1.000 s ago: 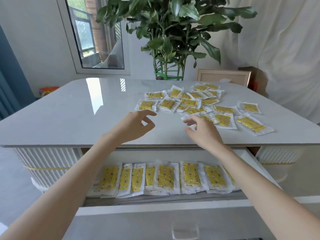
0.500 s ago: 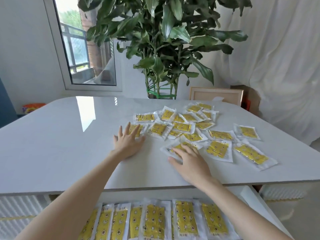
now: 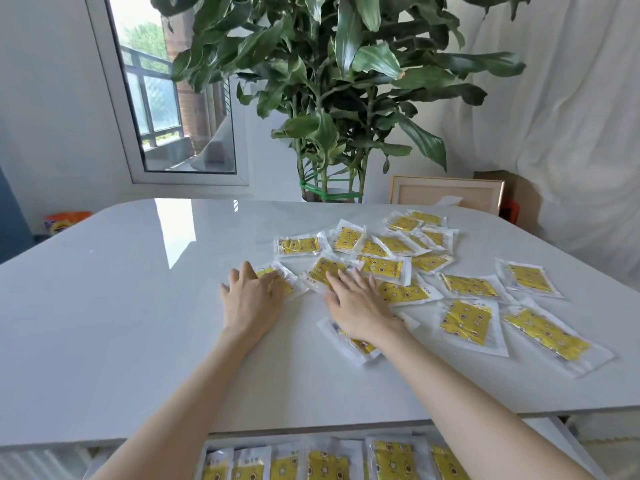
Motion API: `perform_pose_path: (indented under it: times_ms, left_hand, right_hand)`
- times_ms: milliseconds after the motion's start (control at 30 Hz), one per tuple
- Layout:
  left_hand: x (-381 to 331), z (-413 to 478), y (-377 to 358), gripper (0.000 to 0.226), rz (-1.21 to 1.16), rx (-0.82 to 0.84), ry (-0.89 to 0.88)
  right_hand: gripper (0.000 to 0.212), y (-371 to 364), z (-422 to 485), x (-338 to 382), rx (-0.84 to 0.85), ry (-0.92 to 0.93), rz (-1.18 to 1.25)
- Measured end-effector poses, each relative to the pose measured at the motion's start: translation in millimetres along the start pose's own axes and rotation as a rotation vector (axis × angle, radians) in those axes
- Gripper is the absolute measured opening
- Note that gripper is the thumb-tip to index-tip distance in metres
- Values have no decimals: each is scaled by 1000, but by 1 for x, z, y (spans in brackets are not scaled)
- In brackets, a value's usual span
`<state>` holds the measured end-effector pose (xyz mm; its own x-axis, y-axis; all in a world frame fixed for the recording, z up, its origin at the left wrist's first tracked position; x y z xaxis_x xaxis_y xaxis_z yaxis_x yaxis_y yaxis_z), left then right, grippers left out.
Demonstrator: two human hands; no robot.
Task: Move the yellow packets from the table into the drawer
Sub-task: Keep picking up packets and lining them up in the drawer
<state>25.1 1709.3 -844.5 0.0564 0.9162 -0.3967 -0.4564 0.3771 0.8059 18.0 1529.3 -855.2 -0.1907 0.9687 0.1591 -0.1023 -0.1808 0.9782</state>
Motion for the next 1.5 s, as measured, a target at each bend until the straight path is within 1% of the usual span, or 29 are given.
perform_pose_path:
  times_ms: [100,167,300,333,400,500,533,567,600,667,700,733,767,833,900,967,1000,1133,1200,1267,1300,1333,1400,1433,1500]
  left_hand:
    - [4,0,1,29,-89,-19,40]
    - [8,-4,5,26,-164,-13,74]
    - [21,-19,19,12,-281,1,97]
    - [25,-24,24,12,-302,-6,94]
    - [33,-32,33,15,-321,-14,76]
    - [41,-44,44,16,-332,3,95]
    - [43,-47,46,15,-339,12,114]
    - [44,-51,48,15,-344,22,132]
    - [45,-54,50,20,-345,30,150]
    - [46,-59,54,34,-352,32,189]
    - [47,-61,56,39,-355,27,202]
    - [48,-63,58,43,-357,23,209]
    - [49,-65,59,46,-360,18,214]
    - [51,-68,62,52,-378,4,219]
    - [52,-72,65,55,-410,-6,226]
    - [52,-76,70,58,-443,0,243]
    - [53,-77,71,60,-457,5,249]
    - [56,-81,75,67,-528,1,242]
    - [57,-83,76,66,-586,-7,239]
    - [58,-85,78,62,-662,-28,243]
    - [59,-85,79,60,-694,-42,246]
    - [60,-85,79,58,-713,-59,250]
    - [63,-86,80,55,-737,-91,260]
    - [64,-86,80,54,-747,-103,267]
    - [64,-86,80,53,-757,-113,272]
  right_hand:
    - [53,0,-9,8,-36,46,44]
    - [49,2,-16,15,-50,85,129]
    - [34,15,-36,27,-152,149,322]
    - [32,18,-40,29,-174,155,359]
    - [31,26,-48,29,-225,135,403]
    - [26,50,-60,27,-397,62,394]
    - [26,60,-64,25,-429,16,376]
    - [32,64,-65,19,-404,-51,345]
    - [47,66,-65,12,-312,-136,297]
    - [91,56,-70,-3,14,-301,161]
    - [109,50,-76,-7,164,-342,91]
    - [118,45,-83,-10,265,-357,32]
    - [122,41,-89,-12,313,-361,-8]
    - [122,41,-95,-12,299,-351,-18]
    - [122,45,-99,-10,264,-340,104]
    - [119,49,-102,-8,243,-344,288]
    - [113,51,-104,-9,217,-360,370]
    - [88,62,-105,-11,35,-427,662]
    - [79,66,-97,-7,-25,-446,914]
    - [70,69,-86,3,-51,-453,1163]
    - [66,68,-80,10,-52,-455,1249]
    - [61,65,-73,17,-47,-454,1293]
    - [51,57,-56,30,-49,-459,1289]
    - [50,53,-49,35,-64,-459,1255]
    - [53,43,-33,36,-128,-482,1097]
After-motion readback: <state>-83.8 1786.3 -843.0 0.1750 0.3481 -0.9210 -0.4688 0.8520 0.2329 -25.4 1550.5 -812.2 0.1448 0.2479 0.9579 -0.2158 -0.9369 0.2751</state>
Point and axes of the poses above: each hand's wrist, its own z-axis towards the middle knuckle, its own y-axis out of the back of the hand, x = y × z, the point moved 6 cm from there along z, towards the middle knuckle, and after that the axes turned 4 degrees about -x, right-handed, at the moved point
